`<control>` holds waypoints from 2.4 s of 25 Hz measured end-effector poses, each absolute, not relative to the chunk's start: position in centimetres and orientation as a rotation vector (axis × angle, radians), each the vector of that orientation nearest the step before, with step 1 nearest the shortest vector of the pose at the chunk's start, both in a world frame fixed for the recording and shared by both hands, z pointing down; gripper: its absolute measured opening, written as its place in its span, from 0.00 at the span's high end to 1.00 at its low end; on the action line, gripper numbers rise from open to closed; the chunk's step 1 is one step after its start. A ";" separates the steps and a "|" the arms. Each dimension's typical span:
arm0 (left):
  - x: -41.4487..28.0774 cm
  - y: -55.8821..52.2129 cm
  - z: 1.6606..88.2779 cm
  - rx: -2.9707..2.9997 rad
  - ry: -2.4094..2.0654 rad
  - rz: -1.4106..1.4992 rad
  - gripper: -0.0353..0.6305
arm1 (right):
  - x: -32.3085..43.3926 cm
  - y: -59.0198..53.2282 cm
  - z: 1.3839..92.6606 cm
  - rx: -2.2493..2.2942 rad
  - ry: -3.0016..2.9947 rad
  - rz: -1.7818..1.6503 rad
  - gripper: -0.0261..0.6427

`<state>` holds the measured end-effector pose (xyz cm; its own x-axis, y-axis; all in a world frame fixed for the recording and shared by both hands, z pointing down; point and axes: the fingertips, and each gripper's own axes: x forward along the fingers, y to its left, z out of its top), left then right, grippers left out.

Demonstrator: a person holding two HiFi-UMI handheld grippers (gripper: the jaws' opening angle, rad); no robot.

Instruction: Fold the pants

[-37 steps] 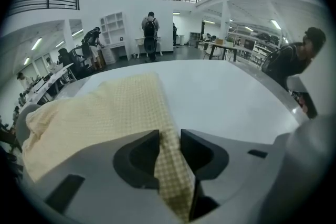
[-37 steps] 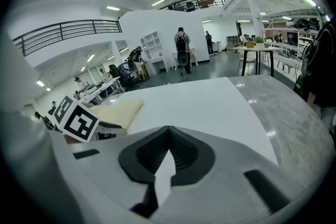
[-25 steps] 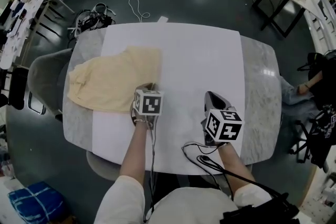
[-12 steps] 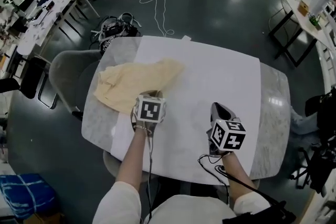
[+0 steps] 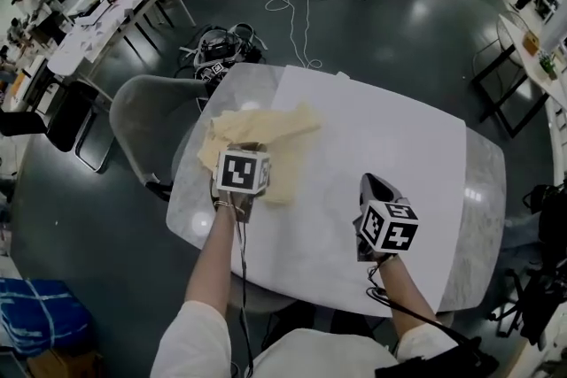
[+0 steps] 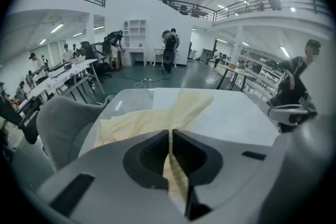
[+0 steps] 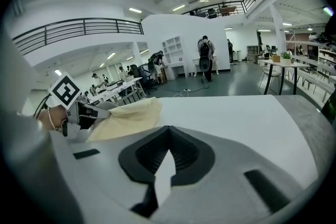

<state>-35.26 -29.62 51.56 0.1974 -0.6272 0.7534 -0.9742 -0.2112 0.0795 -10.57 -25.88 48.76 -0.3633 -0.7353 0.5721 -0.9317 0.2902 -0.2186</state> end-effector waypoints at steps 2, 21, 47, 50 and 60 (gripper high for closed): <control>-37.9 -29.6 51.2 1.887 -1.513 0.788 0.91 | -12.2 -25.9 48.7 1.487 -2.209 0.743 0.97; -51.1 -27.3 49.9 1.704 -1.928 0.592 0.87 | -16.7 -25.1 51.2 1.437 -2.178 0.725 0.97; -22.2 -8.6 37.3 2.028 -1.848 0.254 0.93 | -4.6 -11.8 39.5 1.521 -2.347 0.569 0.97; -21.8 -7.6 36.8 2.023 -1.868 0.264 0.93 | -4.4 -11.0 38.5 1.517 -2.365 0.528 0.97; -22.1 -7.3 36.5 1.999 -1.907 0.246 0.93 | -4.4 -11.0 37.7 1.517 -2.396 0.499 0.97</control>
